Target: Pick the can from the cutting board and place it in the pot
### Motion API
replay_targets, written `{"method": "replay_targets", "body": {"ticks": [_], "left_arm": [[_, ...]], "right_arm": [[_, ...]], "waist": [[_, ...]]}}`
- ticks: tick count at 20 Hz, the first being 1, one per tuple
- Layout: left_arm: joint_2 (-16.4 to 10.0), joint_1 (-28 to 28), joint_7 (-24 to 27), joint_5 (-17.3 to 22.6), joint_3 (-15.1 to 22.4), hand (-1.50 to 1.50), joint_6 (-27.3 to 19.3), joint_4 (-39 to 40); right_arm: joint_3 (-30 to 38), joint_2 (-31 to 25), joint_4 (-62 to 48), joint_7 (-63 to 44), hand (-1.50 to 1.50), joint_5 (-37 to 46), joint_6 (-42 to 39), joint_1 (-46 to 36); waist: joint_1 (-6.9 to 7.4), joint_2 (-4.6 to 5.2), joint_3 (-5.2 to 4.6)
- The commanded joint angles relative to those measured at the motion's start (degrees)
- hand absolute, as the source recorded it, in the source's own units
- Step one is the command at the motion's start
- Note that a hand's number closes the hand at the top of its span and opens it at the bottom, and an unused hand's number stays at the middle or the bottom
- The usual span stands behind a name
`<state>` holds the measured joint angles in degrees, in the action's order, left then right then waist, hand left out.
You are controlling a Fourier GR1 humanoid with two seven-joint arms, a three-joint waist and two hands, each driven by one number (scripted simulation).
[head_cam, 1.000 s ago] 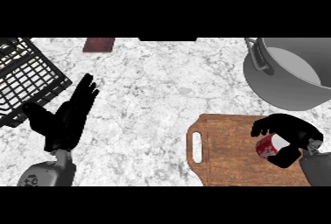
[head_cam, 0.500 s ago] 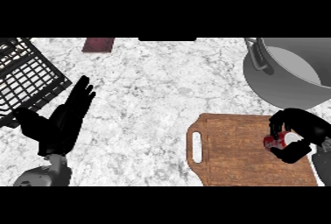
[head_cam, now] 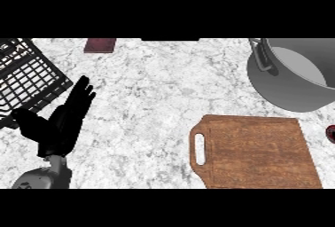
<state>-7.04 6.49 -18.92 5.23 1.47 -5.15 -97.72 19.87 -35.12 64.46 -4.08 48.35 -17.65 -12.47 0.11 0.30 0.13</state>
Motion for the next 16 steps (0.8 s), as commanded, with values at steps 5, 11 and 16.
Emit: {"method": "replay_targets", "body": {"ticks": [5,11,16], "left_arm": [[-0.1,2.1,-1.8,0.7,-0.6,0.0,0.6,0.8],[2.3,0.8,1.2,-2.3,1.1,0.0,-1.7,2.1],[1.2,2.1,-3.3,-1.2,0.5,0.0,-1.3,-1.7]], "right_arm": [[9.8,-6.0,0.1,6.5,1.5,-3.4,9.8,0.0],[13.1,-8.4,14.4,4.9,1.5,-8.7,5.0,-0.8],[14.8,-12.1,18.6,5.4,1.5,-14.4,-0.5,-6.9]], "waist": [[-0.51,-0.38,-0.12],[-1.24,-0.62,-0.2],[-0.43,-0.56,-0.17]]}}
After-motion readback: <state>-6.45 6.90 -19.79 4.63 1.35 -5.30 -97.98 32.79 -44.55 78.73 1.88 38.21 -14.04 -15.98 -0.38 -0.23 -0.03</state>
